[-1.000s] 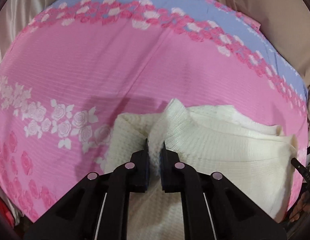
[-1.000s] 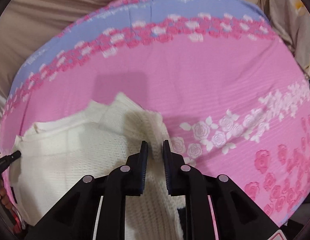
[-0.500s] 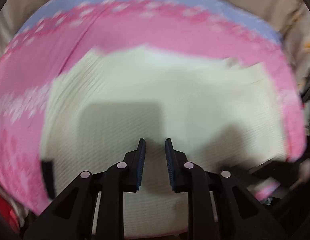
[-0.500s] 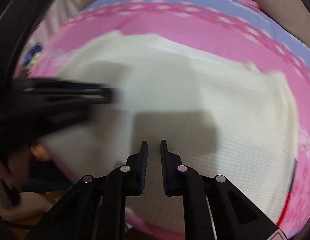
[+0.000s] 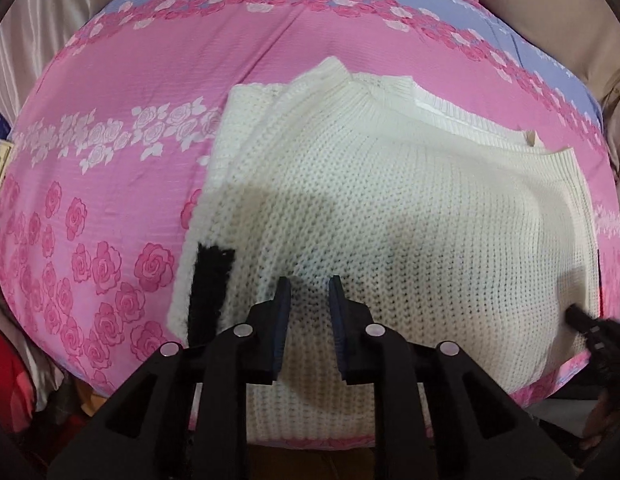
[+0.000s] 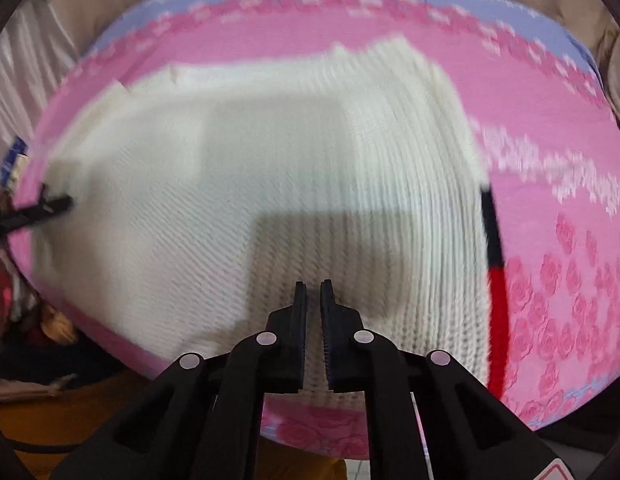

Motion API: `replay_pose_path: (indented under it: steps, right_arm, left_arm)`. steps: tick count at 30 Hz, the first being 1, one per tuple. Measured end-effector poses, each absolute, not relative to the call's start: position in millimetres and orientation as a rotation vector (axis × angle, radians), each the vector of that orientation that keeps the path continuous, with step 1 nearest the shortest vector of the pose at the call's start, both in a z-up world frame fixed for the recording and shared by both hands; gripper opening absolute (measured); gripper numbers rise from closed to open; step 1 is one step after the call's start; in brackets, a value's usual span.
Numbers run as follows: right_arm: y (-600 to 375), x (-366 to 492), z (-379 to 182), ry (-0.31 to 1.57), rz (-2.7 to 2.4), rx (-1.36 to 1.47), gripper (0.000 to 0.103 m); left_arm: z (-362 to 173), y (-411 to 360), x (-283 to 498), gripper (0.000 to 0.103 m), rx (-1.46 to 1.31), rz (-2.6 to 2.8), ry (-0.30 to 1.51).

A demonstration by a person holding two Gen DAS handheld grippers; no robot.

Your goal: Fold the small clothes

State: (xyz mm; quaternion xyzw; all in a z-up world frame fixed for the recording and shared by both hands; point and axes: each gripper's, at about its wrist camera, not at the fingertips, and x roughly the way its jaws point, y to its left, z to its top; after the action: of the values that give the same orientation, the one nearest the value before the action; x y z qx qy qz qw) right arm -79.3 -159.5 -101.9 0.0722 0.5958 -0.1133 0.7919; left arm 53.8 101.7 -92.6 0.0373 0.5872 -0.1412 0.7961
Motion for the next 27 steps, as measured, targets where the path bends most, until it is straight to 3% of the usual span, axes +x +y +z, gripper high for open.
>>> replay_pose_path:
  steps: [3, 5, 7, 9, 12, 17, 23, 25, 26, 27]
  right_arm:
    - [-174, -84, -89, 1.258, -0.28, 0.227, 0.0]
    - [-173, -79, -71, 1.23, -0.289, 0.215, 0.013]
    - [-161, -62, -50, 1.18, -0.205, 0.238, 0.014]
    - [-139, -36, -41, 1.149, -0.128, 0.233, 0.014]
    - [-103, 2, -51, 1.149, -0.049, 0.19, 0.014]
    - [-69, 45, -109, 1.322, -0.024, 0.042, 0.013]
    - [-59, 54, -108, 1.302, -0.021, -0.031, 0.012]
    - [-64, 48, -99, 1.289, -0.026, 0.026, 0.013]
    - [-69, 43, -95, 1.282, -0.026, 0.049, 0.014]
    - [-73, 35, -90, 1.273, -0.024, 0.079, 0.016]
  left_arm:
    - [-75, 134, 50, 0.019, -0.022, -0.273, 1.214]
    - [-62, 155, 51, 0.027, -0.088, -0.239, 1.169]
    - [-61, 171, 54, 0.038, -0.136, -0.195, 1.16]
    - [-67, 182, 61, 0.04, -0.182, -0.172, 1.187]
    - [-87, 185, 69, 0.052, -0.277, -0.16, 1.274]
    - [-107, 180, 66, 0.065, -0.305, -0.165, 1.296]
    - [-126, 175, 70, 0.078, -0.321, -0.187, 1.3]
    - [-124, 174, 72, 0.073, -0.316, -0.177, 1.289]
    - [-122, 172, 73, 0.056, -0.312, -0.189, 1.288]
    - [-118, 172, 74, 0.045, -0.334, -0.242, 1.287]
